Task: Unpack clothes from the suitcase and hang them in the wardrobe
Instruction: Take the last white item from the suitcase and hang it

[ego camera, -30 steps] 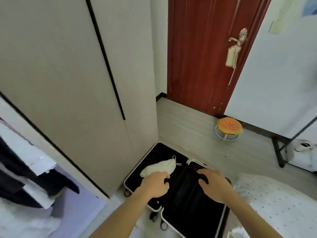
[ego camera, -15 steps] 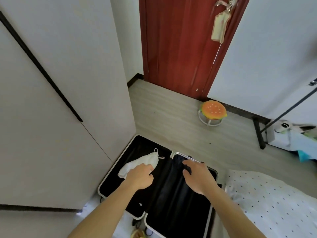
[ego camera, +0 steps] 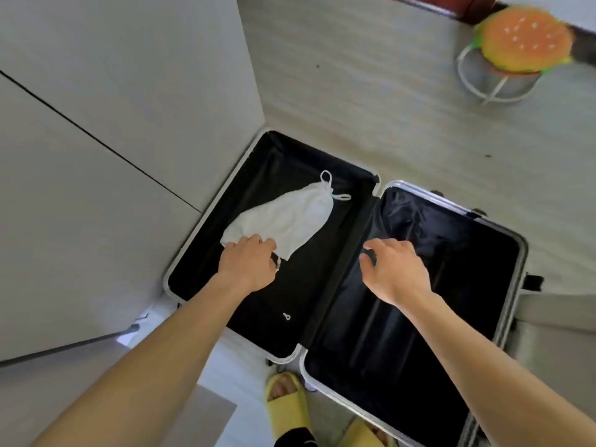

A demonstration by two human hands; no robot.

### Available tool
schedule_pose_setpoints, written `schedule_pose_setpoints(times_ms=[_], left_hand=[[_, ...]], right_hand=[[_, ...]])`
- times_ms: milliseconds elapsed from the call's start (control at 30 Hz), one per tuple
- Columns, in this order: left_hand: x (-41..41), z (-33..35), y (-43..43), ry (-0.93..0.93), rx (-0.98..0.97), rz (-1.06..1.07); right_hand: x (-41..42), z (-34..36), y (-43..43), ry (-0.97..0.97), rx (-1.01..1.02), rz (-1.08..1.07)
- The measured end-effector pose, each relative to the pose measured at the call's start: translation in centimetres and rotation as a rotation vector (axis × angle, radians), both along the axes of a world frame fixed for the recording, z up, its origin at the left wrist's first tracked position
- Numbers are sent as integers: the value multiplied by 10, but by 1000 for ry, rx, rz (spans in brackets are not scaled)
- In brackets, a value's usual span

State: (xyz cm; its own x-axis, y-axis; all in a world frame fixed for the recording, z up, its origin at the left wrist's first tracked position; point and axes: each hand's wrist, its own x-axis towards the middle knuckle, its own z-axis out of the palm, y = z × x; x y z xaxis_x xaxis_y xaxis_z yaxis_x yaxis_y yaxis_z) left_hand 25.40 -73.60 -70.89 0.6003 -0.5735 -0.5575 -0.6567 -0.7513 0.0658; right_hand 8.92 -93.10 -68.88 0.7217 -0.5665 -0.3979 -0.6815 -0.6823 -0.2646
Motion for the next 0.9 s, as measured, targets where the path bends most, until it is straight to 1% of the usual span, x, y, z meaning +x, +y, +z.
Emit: schedule_pose_setpoints(times_ms=[133, 167, 233, 333, 400, 500, 567, 633, 667, 733, 767, 833, 867, 900], left_hand=[[-1, -135, 16, 45, 60, 21], [0, -151, 17, 41, 60, 21], [4, -201, 16, 30, 72, 11], [13, -268, 10, 4, 75, 42], [12, -305, 7, -29, 93, 52], [8, -344, 2, -100, 121, 39], [9, -367, -1, -130, 115, 47], [10, -378, -2, -122, 77, 48], [7, -381, -3, -84, 29, 65], [2, -372, -3, 36, -79, 118], [-1, -361, -1, 91, -123, 155], [-7, -325, 2, 145, -219, 272], [-7, -304, 4, 136, -279, 324], [-5, -275, 5, 113, -333, 357]], right_hand=[[4, -145, 33, 67, 32, 48], [4, -161, 35, 53, 2, 72], [6, -213, 41, 50, -54, 162], [2, -281, 50, 21, -95, 280], [-3, -312, 57, -67, -129, 319], [-8, -334, 63, -244, -163, 311], [-8, -345, 63, -287, -161, 308], [-10, -350, 64, -286, -153, 283], [-11, -353, 62, -252, -149, 290], [-11, -349, 60, -112, -110, 308], [-11, -344, 58, -12, -68, 324], [-14, -325, 54, 197, 26, 391], [-16, -312, 53, 268, 69, 411], [-18, -291, 53, 281, 105, 391]])
